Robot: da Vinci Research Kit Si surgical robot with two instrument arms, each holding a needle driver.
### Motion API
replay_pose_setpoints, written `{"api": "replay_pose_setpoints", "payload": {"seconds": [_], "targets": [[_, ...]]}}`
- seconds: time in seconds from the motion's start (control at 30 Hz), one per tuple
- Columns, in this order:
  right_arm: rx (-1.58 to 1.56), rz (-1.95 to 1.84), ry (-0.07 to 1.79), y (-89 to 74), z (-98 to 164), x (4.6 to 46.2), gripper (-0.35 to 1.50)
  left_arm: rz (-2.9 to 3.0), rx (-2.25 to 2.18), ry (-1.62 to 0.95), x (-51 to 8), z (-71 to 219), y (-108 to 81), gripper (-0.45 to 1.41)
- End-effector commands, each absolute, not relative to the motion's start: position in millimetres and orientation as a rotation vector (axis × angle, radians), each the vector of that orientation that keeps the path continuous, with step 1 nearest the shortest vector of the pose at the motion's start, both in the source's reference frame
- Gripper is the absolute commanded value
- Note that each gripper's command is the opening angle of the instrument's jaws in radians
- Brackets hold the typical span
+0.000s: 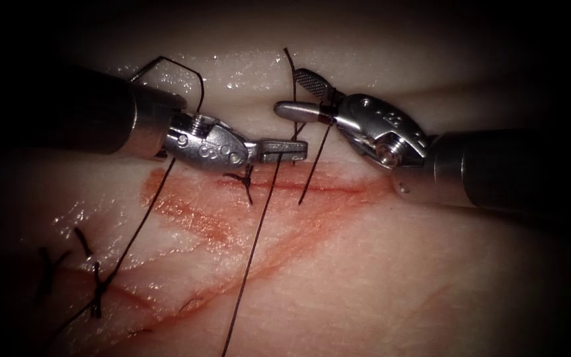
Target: Wound Closure
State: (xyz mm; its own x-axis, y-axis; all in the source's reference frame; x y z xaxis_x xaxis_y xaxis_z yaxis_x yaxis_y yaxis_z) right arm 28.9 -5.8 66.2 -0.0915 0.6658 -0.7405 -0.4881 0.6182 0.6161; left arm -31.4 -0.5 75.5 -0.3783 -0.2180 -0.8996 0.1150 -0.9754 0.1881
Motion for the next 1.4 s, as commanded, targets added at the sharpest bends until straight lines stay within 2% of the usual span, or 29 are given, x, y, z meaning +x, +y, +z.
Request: {"api": "replay_pose_setpoints", "payload": {"seconds": [0.03, 0.27, 0.47, 0.73, 0.77, 0.8, 0.83, 0.87, 0.9, 1.4], "targets": [[0.168, 0.969, 1.351, -5.9, 66.8, 29.5, 0.93, -2.454, 1.614, -0.14, -32.1, 76.1, -0.3, -0.45], [0.156, 0.999, 1.284, -6.3, 67.6, 28.9, 0.96, -2.46, 1.619, -0.118, -32.6, 76.3, 0.0, -0.45], [0.196, 1.04, 1.249, -6.0, 69.4, 29.1, 1.13, -2.458, 1.622, -0.115, -32.8, 76.4, 0.2, -0.45], [0.264, 1.017, 1.281, -5.8, 70.1, 31.4, 1.13, -2.456, 1.621, -0.117, -32.7, 76.5, 0.0, -0.45], [0.272, 1.013, 1.288, -5.8, 69.9, 31.7, 1.06, -2.455, 1.62, -0.117, -32.6, 76.5, -0.1, -0.45], [0.297, 0.998, 1.308, -6.2, 69.5, 32.1, 0.41, -2.453, 1.62, -0.117, -32.4, 76.5, -0.3, -0.45], [0.297, 0.998, 1.308, -6.2, 69.5, 32.1, 0.41, -2.453, 1.62, -0.117, -32.4, 76.5, -0.3, -0.45], [0.314, 0.994, 1.32, -6.5, 69.3, 32.2, -0.1, -2.452, 1.619, -0.117, -32.3, 76.5, -0.4, -0.45], [0.328, 0.997, 1.327, -6.8, 68.8, 32.3, -0.35, -2.452, 1.621, -0.111, -32.0, 76.5, -0.7, -0.45], [0.277, 0.996, 1.406, -8.0, 66.6, 31.5, -0.35, -2.485, 1.606, -0.098, -29.2, 76.1, -0.9, -0.45]]}}
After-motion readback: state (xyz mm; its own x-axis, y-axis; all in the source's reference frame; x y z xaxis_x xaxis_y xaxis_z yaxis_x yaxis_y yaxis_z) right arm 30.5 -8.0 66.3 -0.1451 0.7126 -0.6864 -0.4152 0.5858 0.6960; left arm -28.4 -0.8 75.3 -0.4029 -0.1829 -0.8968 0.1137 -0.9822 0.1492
